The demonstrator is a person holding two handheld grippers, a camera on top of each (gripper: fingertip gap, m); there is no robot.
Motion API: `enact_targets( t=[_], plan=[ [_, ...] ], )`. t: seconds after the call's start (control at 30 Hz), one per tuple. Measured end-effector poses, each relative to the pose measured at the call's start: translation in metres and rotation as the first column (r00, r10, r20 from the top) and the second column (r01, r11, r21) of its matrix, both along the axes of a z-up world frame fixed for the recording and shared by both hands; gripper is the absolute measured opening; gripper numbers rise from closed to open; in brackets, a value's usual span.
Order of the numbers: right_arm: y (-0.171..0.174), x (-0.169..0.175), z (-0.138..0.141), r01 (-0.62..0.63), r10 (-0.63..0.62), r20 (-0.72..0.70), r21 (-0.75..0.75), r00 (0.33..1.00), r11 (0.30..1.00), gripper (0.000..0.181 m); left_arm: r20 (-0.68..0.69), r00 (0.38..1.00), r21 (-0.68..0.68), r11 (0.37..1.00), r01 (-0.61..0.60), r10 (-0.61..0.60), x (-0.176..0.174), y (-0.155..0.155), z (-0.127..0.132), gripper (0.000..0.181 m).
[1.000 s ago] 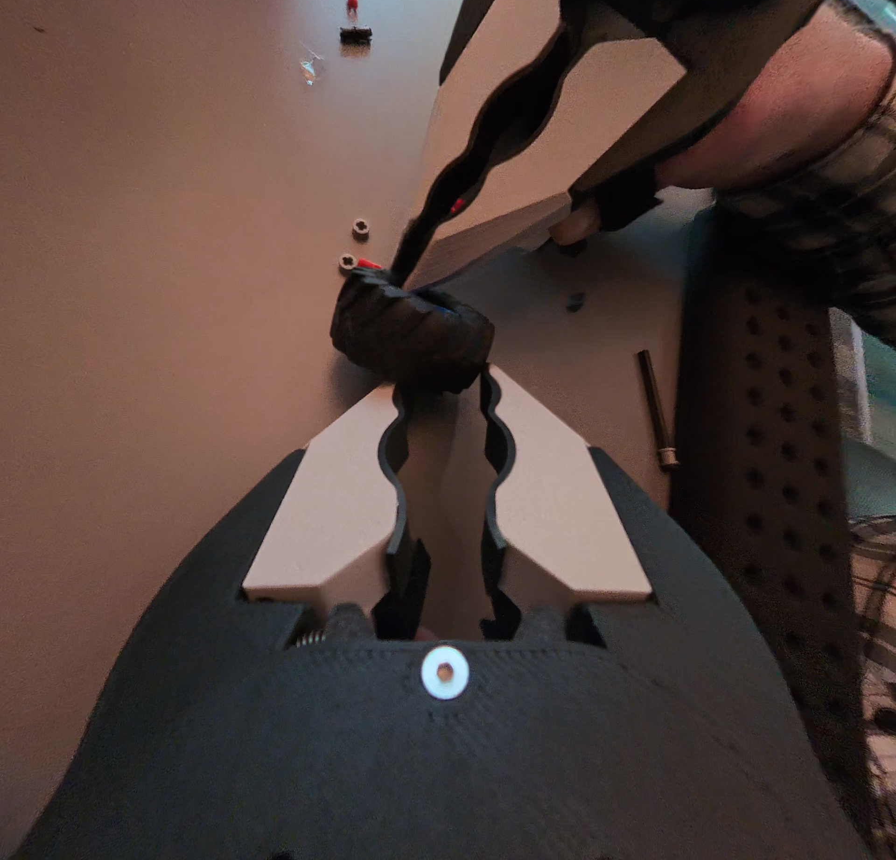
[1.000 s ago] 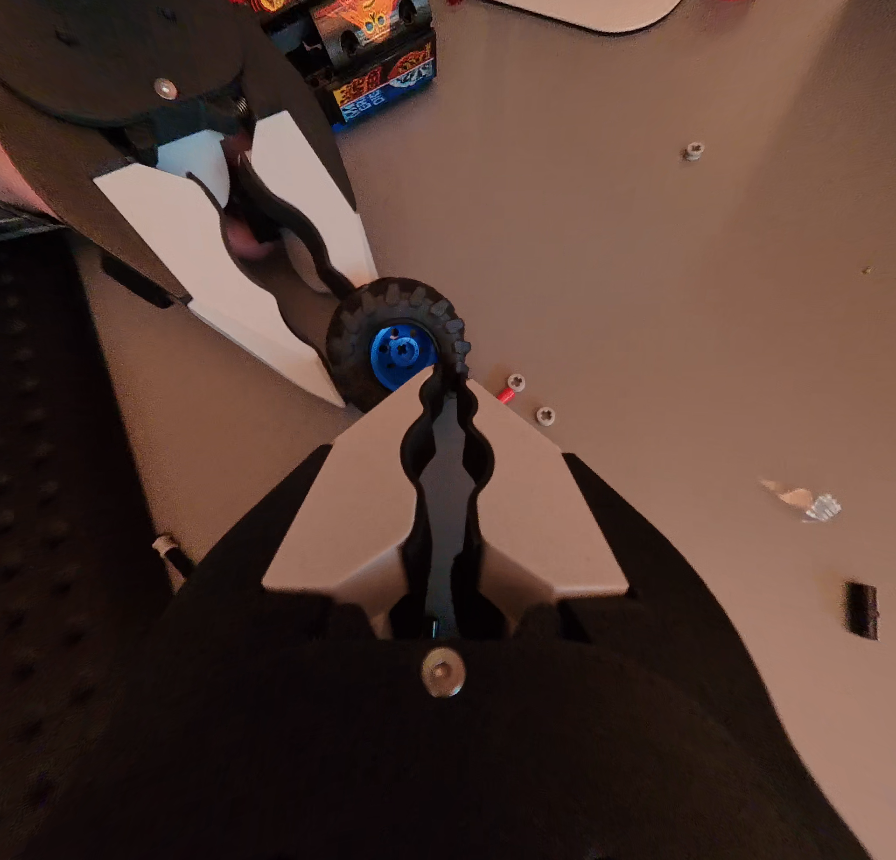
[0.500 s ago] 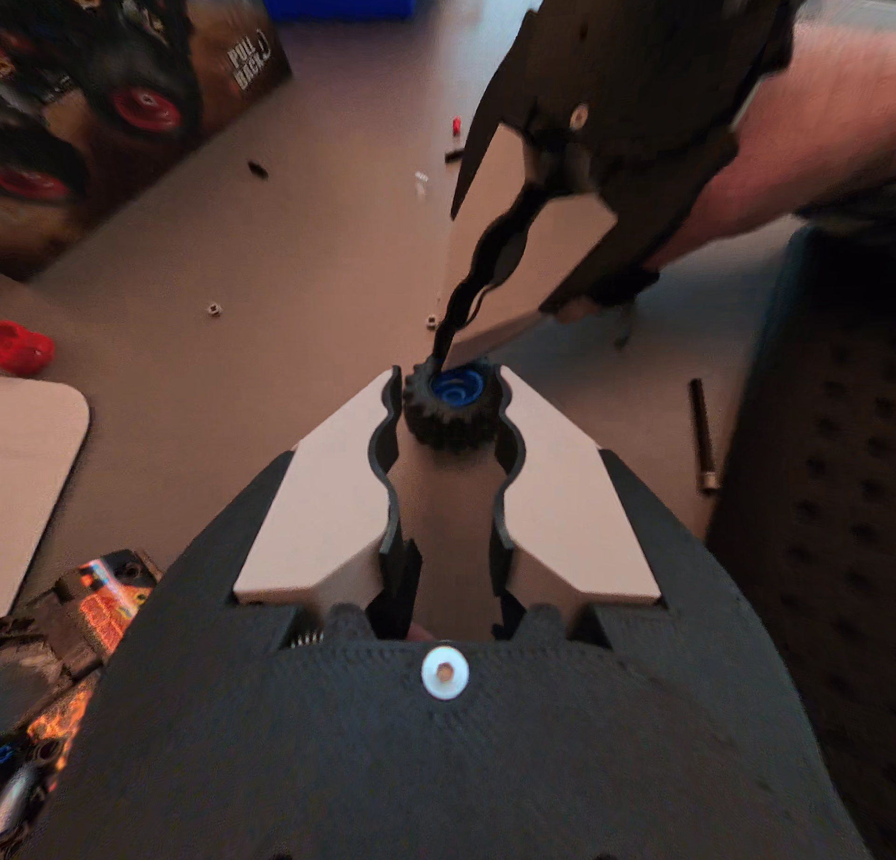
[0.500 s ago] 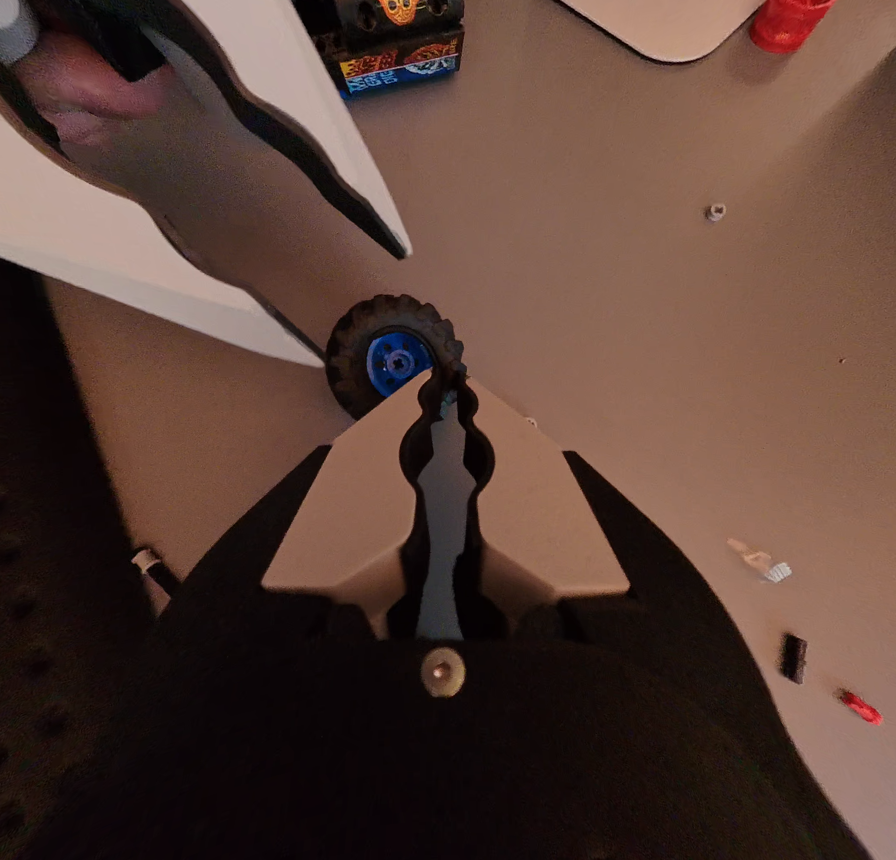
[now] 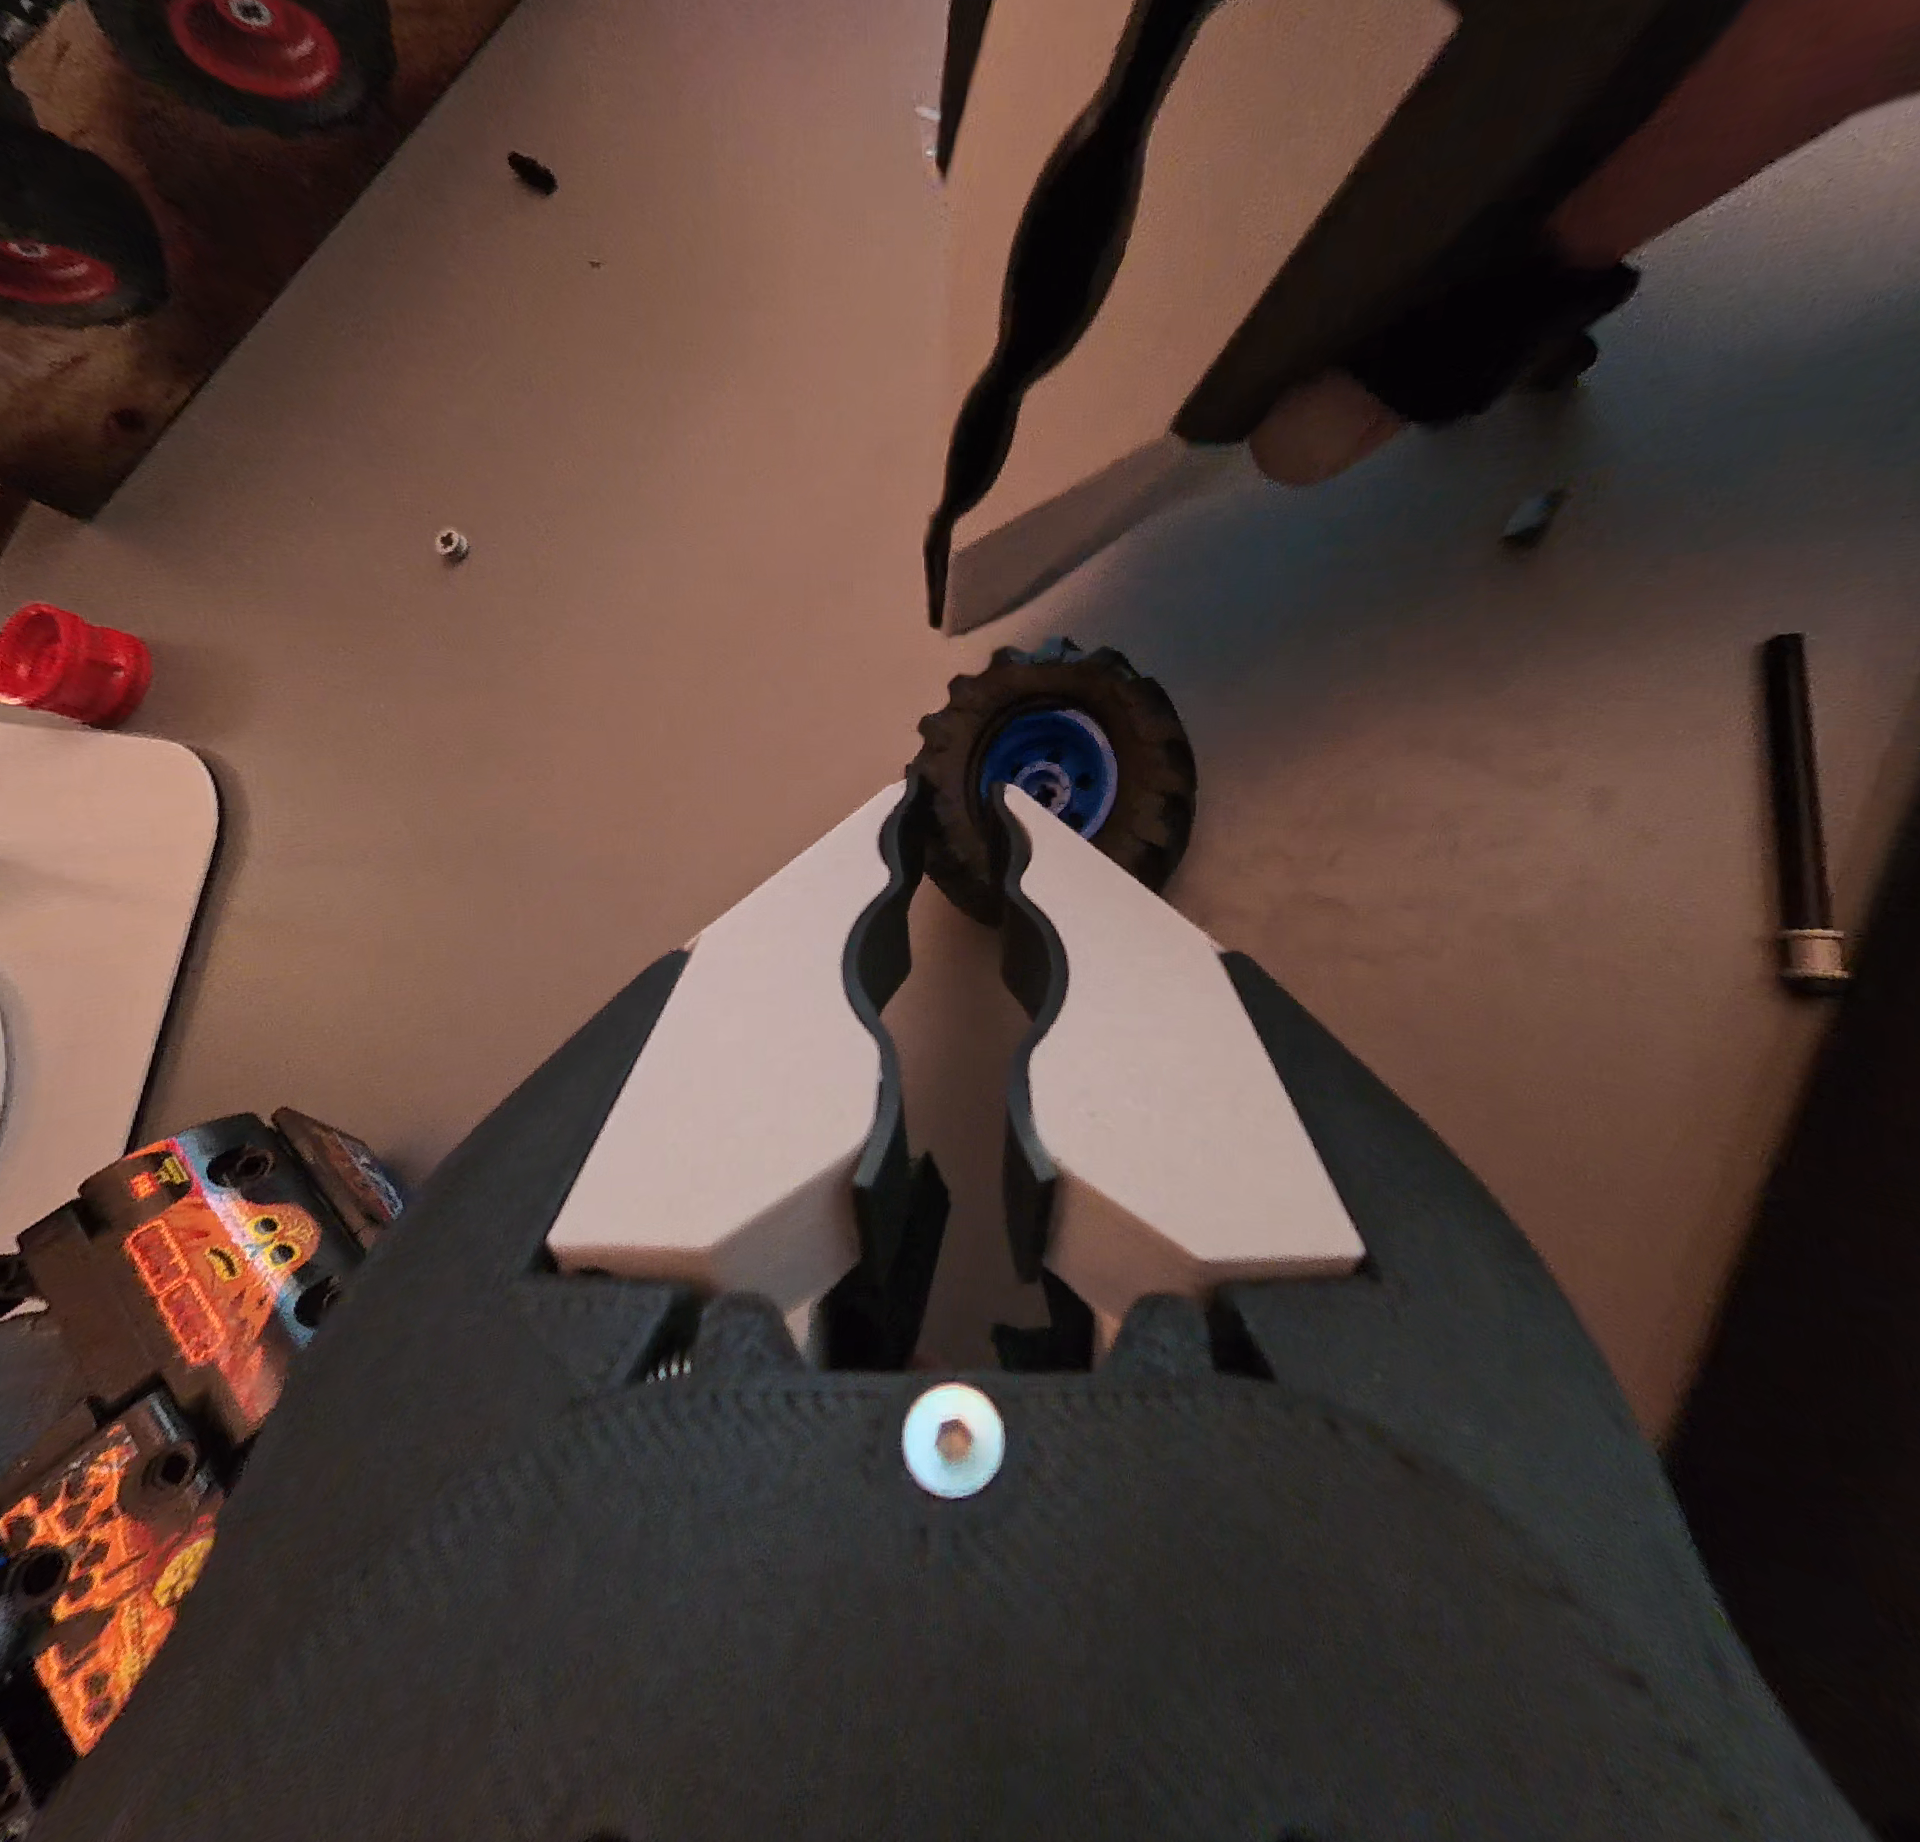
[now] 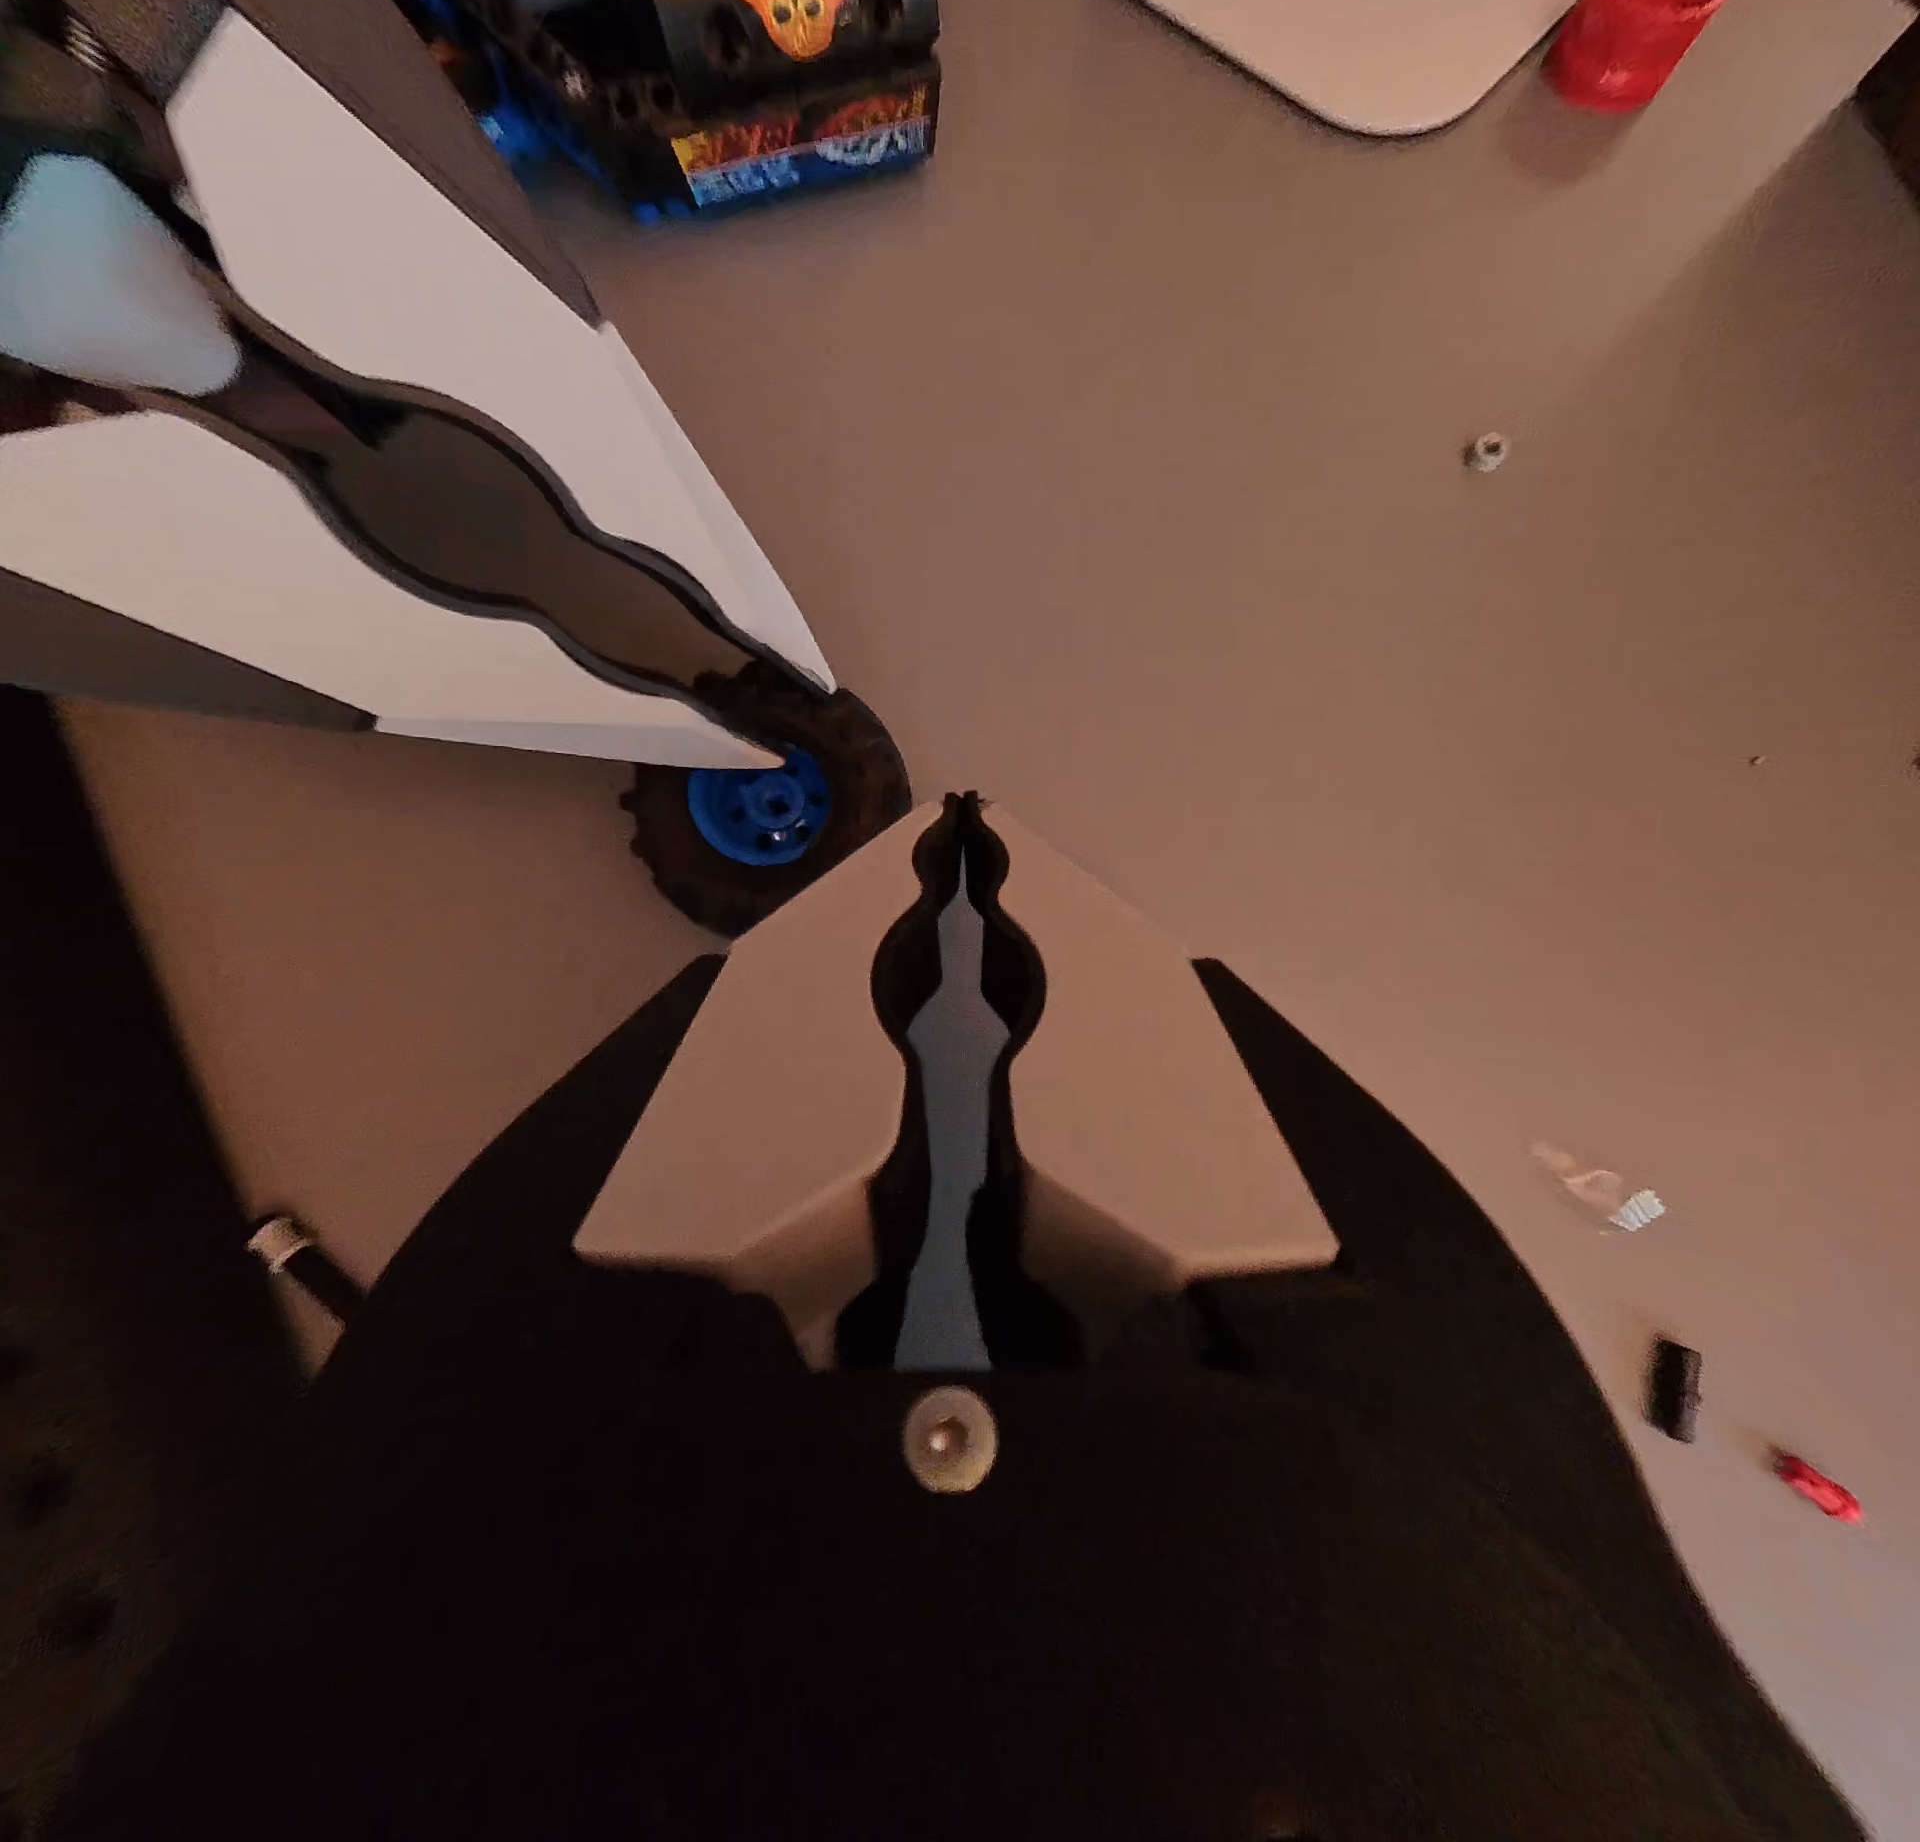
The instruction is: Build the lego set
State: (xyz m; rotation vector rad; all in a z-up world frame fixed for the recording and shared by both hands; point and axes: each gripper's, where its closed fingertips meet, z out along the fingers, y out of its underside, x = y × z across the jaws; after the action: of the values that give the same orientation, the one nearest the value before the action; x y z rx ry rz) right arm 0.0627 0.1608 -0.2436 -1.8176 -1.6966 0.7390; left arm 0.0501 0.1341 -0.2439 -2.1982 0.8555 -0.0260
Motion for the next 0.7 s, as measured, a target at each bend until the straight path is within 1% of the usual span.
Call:
enact_targets(
  t=[0.07, 0.1, 0.13, 0.17, 0.23, 0.27, 0.43, 0.5, 0.6, 0.7],
  plan=[
    [-0.007, -0.001, 0.013, -0.035, 0.034, -0.047, -0.028, 0.998, 0.999, 0.0, -0.011, 1.0, 0.004, 1.0, 0.012, -0.012, 0.001, 0.0, 0.0, 0.013],
    [-0.013, -0.002, 0.013, -0.063, 0.061, -0.043, -0.051, 0.997, 0.997, 0.0, -0.012, 1.0, 0.001, 1.0, 0.019, -0.019, 0.002, 0.0, 0.0, 0.018],
    [-0.016, -0.002, 0.007, -0.085, 0.085, -0.003, -0.054, 0.996, 0.995, 0.002, -0.019, 1.0, 0.003, 1.0, 0.024, -0.024, 0.003, 0.0, 0.0, 0.019],
    [-0.016, -0.004, 0.006, -0.095, 0.095, 0.003, -0.05, 0.995, 0.994, 0.0, -0.026, 0.999, 0.006, 1.0, 0.026, -0.026, 0.003, 0.0, -0.001, 0.02],
    [-0.015, -0.006, 0.006, -0.108, 0.109, 0.028, -0.047, 0.994, 0.993, 0.005, -0.025, 0.999, 0.015, 1.0, 0.028, -0.028, 0.004, 0.0, -0.001, 0.02],
    [-0.015, -0.007, 0.006, -0.115, 0.117, 0.037, -0.047, 0.992, 0.992, 0.004, -0.021, 0.999, 0.016, 0.999, 0.028, -0.028, 0.004, -0.001, -0.001, 0.02],
    [-0.017, -0.007, 0.0, -0.145, 0.148, 0.085, -0.037, 0.985, 0.989, 0.016, -0.03, 0.999, 0.036, 0.999, 0.034, -0.032, 0.004, 0.0, -0.001, 0.021],
    [-0.019, -0.009, 0.0, -0.147, 0.151, 0.068, -0.071, 0.986, 0.987, 0.011, -0.032, 0.999, 0.039, 0.999, 0.034, -0.033, 0.005, 0.0, -0.001, 0.021],
    [-0.019, -0.009, 0.0, -0.146, 0.152, 0.046, -0.111, 0.987, 0.983, 0.01, -0.018, 0.999, 0.04, 0.999, 0.035, -0.034, 0.005, 0.0, -0.001, 0.022],
    [-0.019, -0.009, 0.0, -0.137, 0.14, 0.001, -0.192, 0.99, 0.972, 0.01, -0.021, 0.999, 0.051, 0.998, 0.037, -0.036, 0.005, 0.0, -0.001, 0.022]
  ],
)
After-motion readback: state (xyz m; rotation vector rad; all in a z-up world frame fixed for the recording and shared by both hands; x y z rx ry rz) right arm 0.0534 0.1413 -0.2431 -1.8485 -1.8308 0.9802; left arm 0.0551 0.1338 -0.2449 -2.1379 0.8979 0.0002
